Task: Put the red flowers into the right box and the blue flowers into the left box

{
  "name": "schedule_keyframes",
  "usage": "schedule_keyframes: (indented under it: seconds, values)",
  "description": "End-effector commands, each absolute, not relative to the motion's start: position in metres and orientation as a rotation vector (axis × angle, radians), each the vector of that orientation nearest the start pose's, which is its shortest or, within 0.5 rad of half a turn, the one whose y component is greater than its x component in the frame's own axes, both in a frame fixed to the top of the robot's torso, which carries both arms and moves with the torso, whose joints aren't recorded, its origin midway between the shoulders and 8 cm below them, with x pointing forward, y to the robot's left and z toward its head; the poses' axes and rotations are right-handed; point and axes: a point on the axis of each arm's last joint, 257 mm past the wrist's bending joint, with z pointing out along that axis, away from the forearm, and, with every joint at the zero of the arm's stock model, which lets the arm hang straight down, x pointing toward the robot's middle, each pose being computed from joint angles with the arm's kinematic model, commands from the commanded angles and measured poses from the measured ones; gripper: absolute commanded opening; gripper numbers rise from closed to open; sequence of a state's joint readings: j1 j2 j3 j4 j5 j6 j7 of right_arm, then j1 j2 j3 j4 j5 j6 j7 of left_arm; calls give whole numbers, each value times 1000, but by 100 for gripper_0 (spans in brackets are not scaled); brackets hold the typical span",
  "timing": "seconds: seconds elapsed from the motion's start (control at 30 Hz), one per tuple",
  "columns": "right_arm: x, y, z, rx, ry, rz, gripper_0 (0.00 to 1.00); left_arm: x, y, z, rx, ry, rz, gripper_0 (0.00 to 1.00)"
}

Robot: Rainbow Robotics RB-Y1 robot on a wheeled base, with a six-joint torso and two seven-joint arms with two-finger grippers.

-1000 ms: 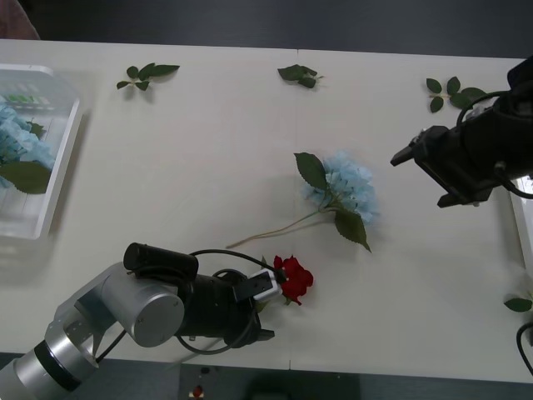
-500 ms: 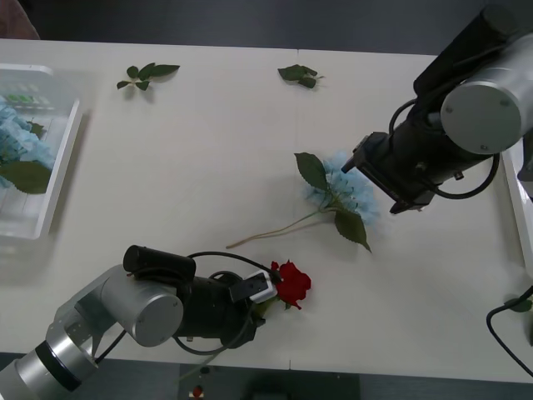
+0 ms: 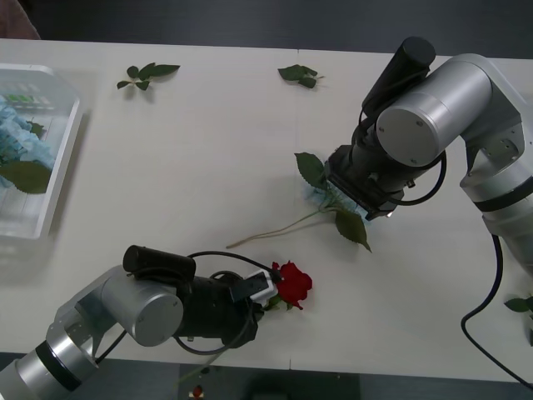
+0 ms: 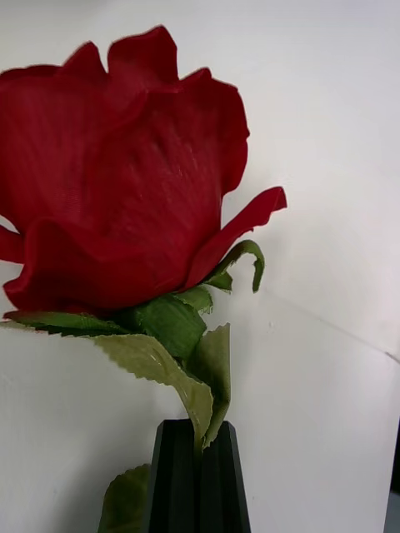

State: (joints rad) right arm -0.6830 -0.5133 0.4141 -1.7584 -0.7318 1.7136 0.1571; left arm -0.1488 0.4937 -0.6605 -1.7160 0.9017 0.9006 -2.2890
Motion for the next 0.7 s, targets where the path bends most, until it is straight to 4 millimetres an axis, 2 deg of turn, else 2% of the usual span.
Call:
schedule_keyframes:
  seconds: [0.03,0.3,0.5,0.6,0.7]
  values:
    - [474,-116,-219,918,2665,401,100,340,-6,-370,1432,1923,-560,0]
    - [485,-113,-242,910,2662,399,100,345,-29,-316,1405,1796,-583,0]
    - [487,-114,-254,891,2659,375,100,341,-50,-281,1314,1735,-702,0]
    - [489,-117,-252,881,2657,366,100,347,-48,-268,1298,1709,-691,0]
    - [491,-123,-249,878,2652,361,100,355,-38,-261,1296,1693,-655,0]
